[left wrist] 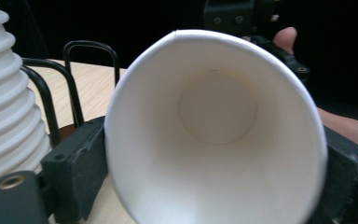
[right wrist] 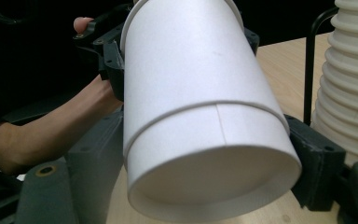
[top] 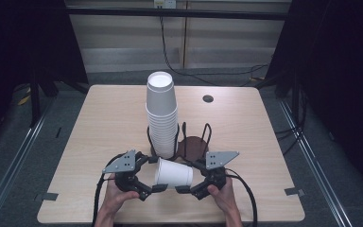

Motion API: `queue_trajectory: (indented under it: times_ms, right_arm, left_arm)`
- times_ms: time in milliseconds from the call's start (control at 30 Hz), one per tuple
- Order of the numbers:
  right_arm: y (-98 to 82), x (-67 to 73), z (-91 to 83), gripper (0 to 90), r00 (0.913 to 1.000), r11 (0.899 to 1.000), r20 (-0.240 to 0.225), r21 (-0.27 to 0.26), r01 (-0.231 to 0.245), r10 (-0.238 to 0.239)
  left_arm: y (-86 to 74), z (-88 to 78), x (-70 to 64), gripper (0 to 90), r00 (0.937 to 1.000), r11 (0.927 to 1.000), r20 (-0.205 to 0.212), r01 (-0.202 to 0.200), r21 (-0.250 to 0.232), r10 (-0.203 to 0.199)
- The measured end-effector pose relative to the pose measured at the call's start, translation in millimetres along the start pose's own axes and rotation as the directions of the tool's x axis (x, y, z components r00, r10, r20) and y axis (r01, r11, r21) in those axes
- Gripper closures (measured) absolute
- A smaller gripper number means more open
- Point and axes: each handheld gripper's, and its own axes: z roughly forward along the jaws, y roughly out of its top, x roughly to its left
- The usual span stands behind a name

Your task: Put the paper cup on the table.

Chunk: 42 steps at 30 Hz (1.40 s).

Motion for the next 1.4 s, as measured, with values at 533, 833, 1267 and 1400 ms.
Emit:
queue_trajectory:
  times_ms: [533,833,1267,1400]
  right_arm:
    - [-10.1,7.3,-12.1,12.8,0.9917,0.997,0.129,-0.073,0.007,0.003]
    - [-17.1,8.5,-19.0,12.9,0.9768,0.998,0.214,-0.070,0.008,0.007]
    - [-39.8,10.0,-31.5,13.0,0.8567,0.986,0.516,-0.146,0.081,0.006]
    - [-47.5,10.0,-33.4,13.0,0.8127,0.978,0.582,-0.186,0.096,0.031]
  left_arm:
    - [2.8,-6.2,0.1,13.3,0.9981,0.9992,-0.062,0.001,0.041,0.001]
    - [1.9,-13.6,3.3,13.0,0.9955,0.9976,-0.095,0.017,0.067,-0.011]
    - [2.1,-19.9,4.8,12.8,0.9897,0.9914,-0.143,0.023,0.129,-0.004]
    - [2.4,-22.4,7.6,12.9,0.9849,0.9878,-0.173,0.037,0.151,-0.011]
